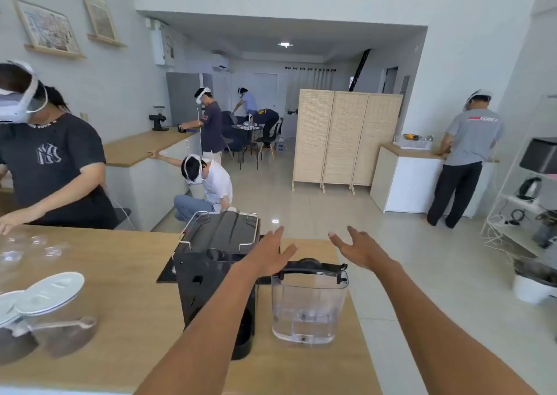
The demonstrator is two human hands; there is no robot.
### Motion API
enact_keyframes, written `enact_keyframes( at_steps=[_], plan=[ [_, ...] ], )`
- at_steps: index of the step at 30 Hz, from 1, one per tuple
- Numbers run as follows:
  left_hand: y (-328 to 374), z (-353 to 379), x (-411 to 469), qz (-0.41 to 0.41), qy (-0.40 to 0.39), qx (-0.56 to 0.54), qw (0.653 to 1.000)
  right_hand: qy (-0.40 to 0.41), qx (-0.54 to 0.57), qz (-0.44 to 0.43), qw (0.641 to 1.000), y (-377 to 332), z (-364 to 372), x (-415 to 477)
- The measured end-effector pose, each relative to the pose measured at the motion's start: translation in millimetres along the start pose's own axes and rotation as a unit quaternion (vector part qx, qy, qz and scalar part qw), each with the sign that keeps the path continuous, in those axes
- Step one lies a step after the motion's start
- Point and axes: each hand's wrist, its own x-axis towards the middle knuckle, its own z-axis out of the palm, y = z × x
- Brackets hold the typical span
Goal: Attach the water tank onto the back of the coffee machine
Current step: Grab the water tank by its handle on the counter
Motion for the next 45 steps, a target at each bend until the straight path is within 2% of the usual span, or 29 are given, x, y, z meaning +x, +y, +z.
enact_keyframes(
  at_steps=[2, 7, 12, 17, 27, 34, 40, 45],
  plan=[
    [-2, 15, -2, -0.012, 0.002, -0.031, 0.999, -0.010, 0.021, 0.009, 1.000, 6, 12, -1],
    [-17, 51, -6, -0.118, 0.011, -0.088, 0.989, -0.005, 0.101, 0.036, 0.994, 24, 53, -7],
    [-19, 70, -5, -0.197, 0.042, -0.194, 0.960, -0.022, 0.148, 0.045, 0.988, 33, 73, -9],
    [-20, 86, -1, -0.260, 0.091, -0.212, 0.938, -0.044, 0.254, 0.053, 0.965, 34, 81, -10],
    [-26, 77, 6, -0.240, 0.087, -0.201, 0.946, -0.039, 0.324, 0.070, 0.943, 42, 92, -1],
    [-34, 76, 11, -0.230, 0.086, -0.252, 0.936, -0.036, 0.327, 0.069, 0.942, 51, 97, 7],
    [-43, 78, 6, -0.198, 0.129, -0.298, 0.925, -0.010, 0.341, 0.000, 0.940, 54, 93, 0],
    [-42, 82, 2, -0.159, 0.173, -0.289, 0.928, 0.022, 0.356, -0.049, 0.933, 59, 94, -6]
  ],
)
